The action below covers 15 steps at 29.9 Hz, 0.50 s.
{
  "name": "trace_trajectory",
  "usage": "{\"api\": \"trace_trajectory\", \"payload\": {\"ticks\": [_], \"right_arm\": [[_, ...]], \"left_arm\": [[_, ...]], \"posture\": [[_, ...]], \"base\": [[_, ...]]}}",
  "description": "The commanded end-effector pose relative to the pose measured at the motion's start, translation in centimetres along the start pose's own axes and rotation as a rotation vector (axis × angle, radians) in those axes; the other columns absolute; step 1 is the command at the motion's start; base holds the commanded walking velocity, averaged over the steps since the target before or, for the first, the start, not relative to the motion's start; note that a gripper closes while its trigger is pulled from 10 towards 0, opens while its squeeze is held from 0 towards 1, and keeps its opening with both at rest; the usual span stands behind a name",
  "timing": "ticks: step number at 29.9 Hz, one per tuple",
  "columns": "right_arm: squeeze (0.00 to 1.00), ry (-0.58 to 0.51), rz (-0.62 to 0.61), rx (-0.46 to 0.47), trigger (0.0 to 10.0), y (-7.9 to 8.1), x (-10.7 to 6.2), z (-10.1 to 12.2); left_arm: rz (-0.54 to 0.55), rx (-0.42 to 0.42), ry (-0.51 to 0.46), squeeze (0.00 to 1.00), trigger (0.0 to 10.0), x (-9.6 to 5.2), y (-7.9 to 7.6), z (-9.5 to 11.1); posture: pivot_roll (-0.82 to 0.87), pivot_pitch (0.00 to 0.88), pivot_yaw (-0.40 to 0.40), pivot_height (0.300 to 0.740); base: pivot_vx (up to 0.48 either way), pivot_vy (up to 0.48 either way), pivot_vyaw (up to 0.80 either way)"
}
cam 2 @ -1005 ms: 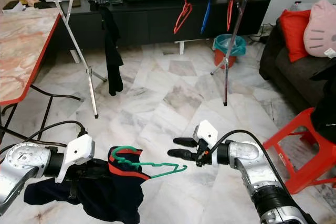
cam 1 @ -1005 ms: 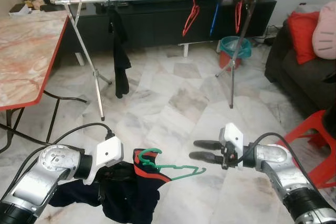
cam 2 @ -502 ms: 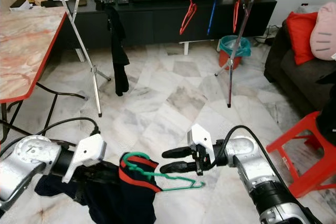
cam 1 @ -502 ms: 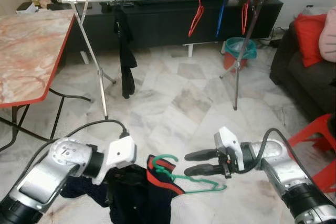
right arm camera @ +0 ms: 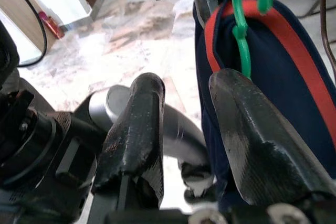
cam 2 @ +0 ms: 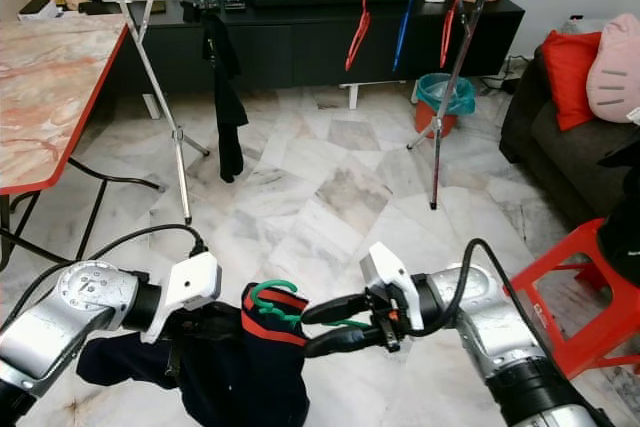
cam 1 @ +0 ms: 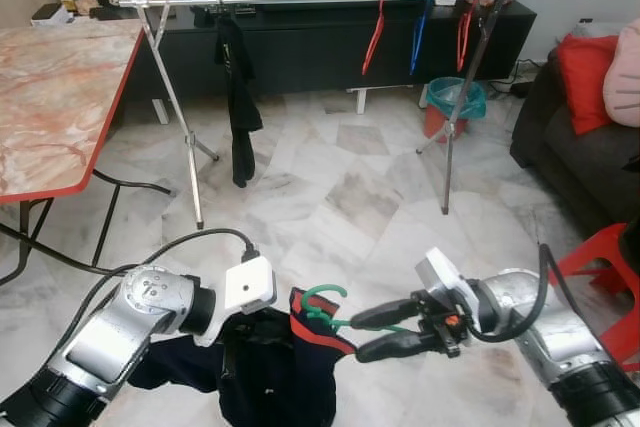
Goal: Hang hanger
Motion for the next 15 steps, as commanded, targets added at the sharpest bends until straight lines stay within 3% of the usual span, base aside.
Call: {"api": "trace_trajectory", "payload": {"ticks": [1,5,15], "right_arm": [[0.0,0.033,-0.003,-0.028,10.0,0.1,0.0,0.0],[0.0,0.17,-0.049,-0.014,10.0,-0.5,-0.5,-2.6],[0.0,0.215,-0.12,-0.022,10.0,-1.8,-0.3,-3.7]], "left_arm": [[0.001,0.038,-0.001,0.0,10.0,-0.2,0.3,0.6],[-0.011,0.044,0.006,0.0,10.0,-0.4,0.2,0.7],[-0.028,0.05,0.002,0.0,10.0,-0.4,0.0,1.1]], "posture": [[-0.03,0.0,-0.041,0.74],[-0.03,0.0,-0.05,0.74],[-0.02,0.0,-0.057,0.74]], "base": [[0.0,0.0,0.0],[0.0,0.0,0.0],[0.0,0.0,0.0]]}}
Point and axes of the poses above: a point about 5 cm out from each wrist's last joint towards the gripper, its own x axis pointing out of the wrist towards the gripper, its own z axis along the axis of the wrist's last joint, y = z × x, the point moved 5 cm from there along x, pointing out of the wrist towards the gripper, and after that the axes turned 5 degrees about x, right-handed, at the moved point
